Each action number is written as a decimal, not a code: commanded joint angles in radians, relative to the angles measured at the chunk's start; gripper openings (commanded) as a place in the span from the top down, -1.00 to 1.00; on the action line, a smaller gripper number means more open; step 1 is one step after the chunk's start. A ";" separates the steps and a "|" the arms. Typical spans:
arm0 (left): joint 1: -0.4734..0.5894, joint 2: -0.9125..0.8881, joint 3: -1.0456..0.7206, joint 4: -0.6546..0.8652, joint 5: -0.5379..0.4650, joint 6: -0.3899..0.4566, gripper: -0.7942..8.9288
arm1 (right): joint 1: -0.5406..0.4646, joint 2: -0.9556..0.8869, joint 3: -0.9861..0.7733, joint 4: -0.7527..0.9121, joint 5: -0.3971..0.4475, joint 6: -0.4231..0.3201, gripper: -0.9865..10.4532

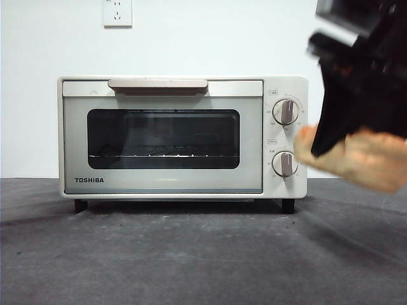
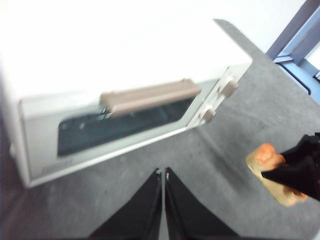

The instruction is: The left arm flap open the oven, the right arm pick bread and place it into oven, the left arm flap close the oven

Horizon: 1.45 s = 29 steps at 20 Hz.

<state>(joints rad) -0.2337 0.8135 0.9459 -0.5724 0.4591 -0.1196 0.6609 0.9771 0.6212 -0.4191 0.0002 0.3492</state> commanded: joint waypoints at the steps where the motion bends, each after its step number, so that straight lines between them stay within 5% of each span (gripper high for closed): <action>1: -0.040 0.087 0.060 0.047 -0.026 -0.009 0.80 | 0.010 -0.031 0.037 -0.035 0.000 0.010 0.55; 13: -0.205 0.505 0.254 0.192 -0.210 0.069 0.80 | 0.011 -0.256 0.116 -0.167 0.000 0.010 0.55; 29: -0.272 0.643 0.254 0.248 -0.305 0.131 0.80 | 0.011 -0.321 0.116 -0.226 0.000 0.010 0.55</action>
<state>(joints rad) -0.4999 1.4311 1.1774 -0.3176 0.1585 -0.0071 0.6621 0.6540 0.7174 -0.6487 0.0002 0.3492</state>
